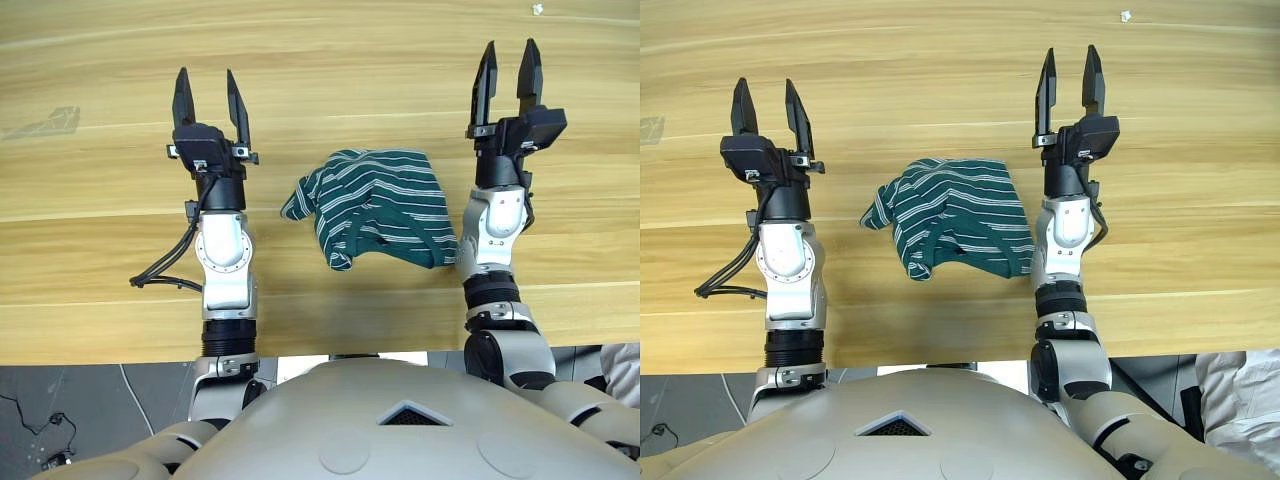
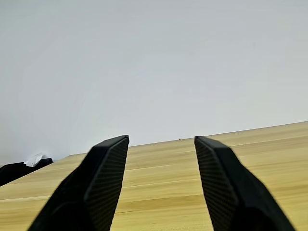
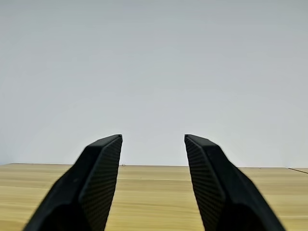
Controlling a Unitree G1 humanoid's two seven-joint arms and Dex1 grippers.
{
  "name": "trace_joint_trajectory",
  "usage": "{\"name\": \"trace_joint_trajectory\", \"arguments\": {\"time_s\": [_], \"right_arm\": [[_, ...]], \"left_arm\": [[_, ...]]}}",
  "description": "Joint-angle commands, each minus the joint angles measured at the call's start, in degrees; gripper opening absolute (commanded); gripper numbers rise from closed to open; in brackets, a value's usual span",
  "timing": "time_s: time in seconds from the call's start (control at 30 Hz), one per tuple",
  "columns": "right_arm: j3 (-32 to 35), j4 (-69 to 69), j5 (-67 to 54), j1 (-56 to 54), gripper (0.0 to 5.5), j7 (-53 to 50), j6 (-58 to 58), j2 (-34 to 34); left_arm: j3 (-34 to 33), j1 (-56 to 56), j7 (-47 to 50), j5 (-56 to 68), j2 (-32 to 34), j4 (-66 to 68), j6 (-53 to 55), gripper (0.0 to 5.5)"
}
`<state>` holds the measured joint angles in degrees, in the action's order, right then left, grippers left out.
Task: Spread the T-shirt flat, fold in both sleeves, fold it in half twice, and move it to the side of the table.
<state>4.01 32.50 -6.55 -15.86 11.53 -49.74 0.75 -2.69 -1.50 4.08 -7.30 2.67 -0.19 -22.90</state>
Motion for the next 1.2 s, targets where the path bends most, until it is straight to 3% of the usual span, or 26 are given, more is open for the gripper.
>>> {"name": "trace_joint_trajectory", "arguments": {"time_s": [0.03,0.13,0.27,0.43,0.8,1.2], "right_arm": [[-0.68,-6.39,-3.41,3.54,2.4,4.31,2.37,3.11],[-1.82,-15.69,-2.6,9.72,2.4,9.89,1.55,9.99],[-2.46,-29.85,-6.05,21.22,2.4,22.93,5.71,26.38],[-4.82,-37.58,2.8,32.82,2.4,32.58,8.05,40.0],[-8.76,-35.54,9.39,38.6,2.4,35.91,11.16,45.57],[-11.0,-32.28,17.05,34.09,2.4,29.37,10.52,42.8]], "left_arm": [[0.68,0.61,0.74,-0.94,-0.31,-0.14,0.09,2.55],[1.12,0.03,1.48,-1.51,-1.1,-1.28,0.73,2.55],[1.58,-1.6,2.55,-2.25,-2.16,-3.63,1.66,2.55],[1.68,-3.02,3.38,-2.87,-2.77,-5.75,2.84,2.55],[2.06,-3.52,4.84,-3.97,-3.81,-7.15,4.47,2.55],[2.71,-3.44,4.81,-3.95,-4.04,-7.01,4.63,2.55]]}}
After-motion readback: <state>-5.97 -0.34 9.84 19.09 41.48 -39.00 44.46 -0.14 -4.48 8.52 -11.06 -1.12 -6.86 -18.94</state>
